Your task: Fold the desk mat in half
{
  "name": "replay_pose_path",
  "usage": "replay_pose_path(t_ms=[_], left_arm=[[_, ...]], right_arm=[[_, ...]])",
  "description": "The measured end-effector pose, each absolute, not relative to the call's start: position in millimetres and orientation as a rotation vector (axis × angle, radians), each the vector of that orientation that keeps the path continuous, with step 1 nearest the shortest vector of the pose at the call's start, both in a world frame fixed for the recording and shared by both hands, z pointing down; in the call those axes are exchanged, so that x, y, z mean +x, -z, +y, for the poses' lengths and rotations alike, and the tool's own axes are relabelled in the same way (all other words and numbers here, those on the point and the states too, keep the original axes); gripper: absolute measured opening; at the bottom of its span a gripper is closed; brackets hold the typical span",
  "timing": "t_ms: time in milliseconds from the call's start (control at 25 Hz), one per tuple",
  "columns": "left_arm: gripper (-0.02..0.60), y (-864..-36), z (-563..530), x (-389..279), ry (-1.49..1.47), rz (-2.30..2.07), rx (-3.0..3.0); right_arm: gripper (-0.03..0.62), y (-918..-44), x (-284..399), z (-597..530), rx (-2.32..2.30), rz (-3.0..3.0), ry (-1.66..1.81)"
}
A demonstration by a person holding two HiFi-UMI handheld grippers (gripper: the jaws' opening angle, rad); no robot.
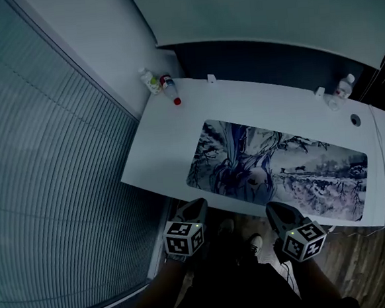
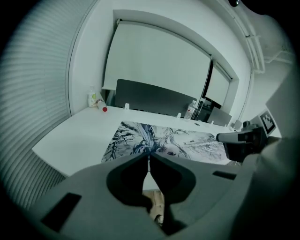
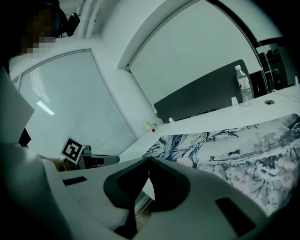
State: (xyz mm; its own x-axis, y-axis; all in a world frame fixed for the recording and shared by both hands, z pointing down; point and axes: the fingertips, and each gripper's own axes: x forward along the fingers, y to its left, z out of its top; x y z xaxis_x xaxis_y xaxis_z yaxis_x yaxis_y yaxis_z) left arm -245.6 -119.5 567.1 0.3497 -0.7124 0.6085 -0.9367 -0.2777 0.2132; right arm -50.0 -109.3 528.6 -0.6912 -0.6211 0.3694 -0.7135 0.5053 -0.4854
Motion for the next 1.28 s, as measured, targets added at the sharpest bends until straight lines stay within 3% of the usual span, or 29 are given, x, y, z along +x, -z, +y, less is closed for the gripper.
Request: replay_pose_path(t_ms=[200, 760, 1280], left_arm=[[0.020, -587.0, -139.3, -260.2, -0.600, -1.394, 2.060], [0.183, -650.6, -179.6, -303.7, -0.756, -1.370, 1.943], [0.212, -687.3, -201.9, -325.5, -0.865, -1.320, 1.901]], right_arm=[[0.023, -529.6, -56.4, -124.0, 1.227, -2.562, -0.968], [0.023, -543.8, -65.9, -150.2, 1.353, -2.454, -1.014], [0.023, -550.9, -76.0, -157.6, 1.418, -2.385, -1.046]])
